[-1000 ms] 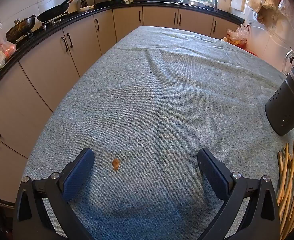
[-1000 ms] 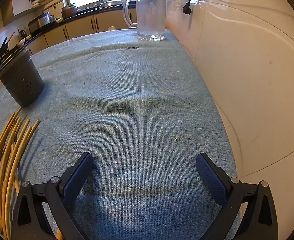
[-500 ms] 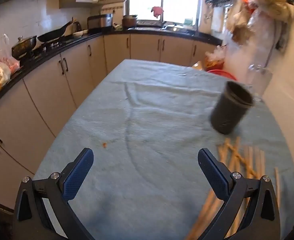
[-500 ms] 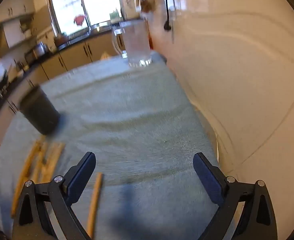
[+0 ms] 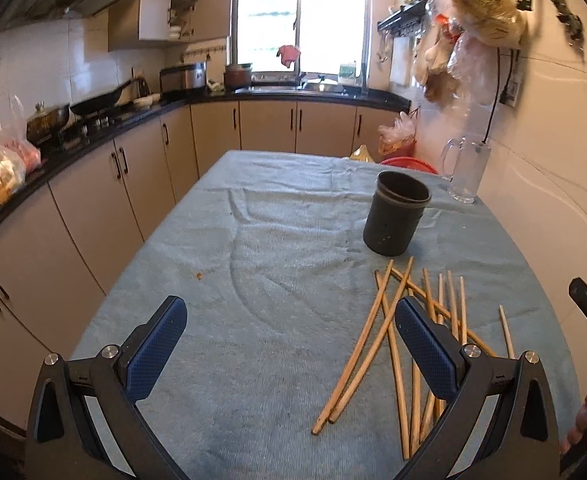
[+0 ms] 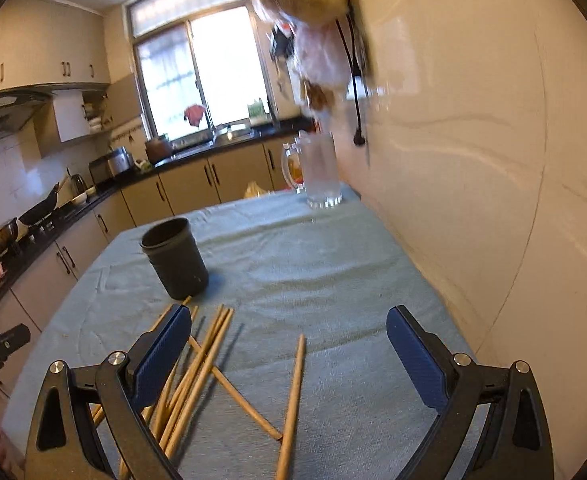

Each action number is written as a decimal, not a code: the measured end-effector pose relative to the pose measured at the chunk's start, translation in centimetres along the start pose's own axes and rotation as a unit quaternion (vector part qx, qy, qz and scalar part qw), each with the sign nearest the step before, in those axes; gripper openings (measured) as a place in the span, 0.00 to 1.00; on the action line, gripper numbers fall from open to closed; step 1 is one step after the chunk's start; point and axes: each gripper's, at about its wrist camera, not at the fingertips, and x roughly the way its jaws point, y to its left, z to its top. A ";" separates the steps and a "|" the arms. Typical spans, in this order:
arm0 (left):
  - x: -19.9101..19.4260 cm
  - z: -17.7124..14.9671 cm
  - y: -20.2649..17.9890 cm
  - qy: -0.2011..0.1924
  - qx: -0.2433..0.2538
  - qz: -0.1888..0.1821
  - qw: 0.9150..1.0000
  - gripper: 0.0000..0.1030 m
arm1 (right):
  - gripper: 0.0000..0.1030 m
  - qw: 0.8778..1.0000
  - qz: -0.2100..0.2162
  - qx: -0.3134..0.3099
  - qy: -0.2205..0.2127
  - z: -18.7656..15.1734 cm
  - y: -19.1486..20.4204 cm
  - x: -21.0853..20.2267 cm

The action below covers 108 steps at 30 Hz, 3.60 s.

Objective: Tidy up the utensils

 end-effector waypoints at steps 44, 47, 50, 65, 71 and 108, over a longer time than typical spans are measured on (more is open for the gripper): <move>-1.4 -3.1 -0.3 0.004 0.033 0.011 0.999 1.00 | 0.98 1.000 0.018 -0.010 -0.008 -1.8 2.7 -2.5; -1.2 -3.2 -0.2 0.006 0.032 0.010 0.999 1.00 | 0.98 1.000 0.017 -0.009 -0.006 -1.8 2.8 -2.3; -1.1 -3.3 -0.1 0.008 0.029 0.010 0.999 1.00 | 0.98 1.000 0.015 -0.009 -0.005 -1.9 2.8 -2.1; 0.0 -3.9 0.2 0.024 0.025 0.008 0.999 1.00 | 0.98 1.000 0.012 -0.008 0.005 -2.6 3.1 -1.4; 0.7 -4.0 0.4 0.035 0.025 0.008 0.999 1.00 | 0.98 1.000 0.011 -0.009 0.012 -2.7 3.1 -0.9; 18.8 4.7 -7.2 0.215 0.125 -0.176 0.952 0.50 | 0.63 0.960 0.117 0.046 0.249 0.2 -3.8 11.7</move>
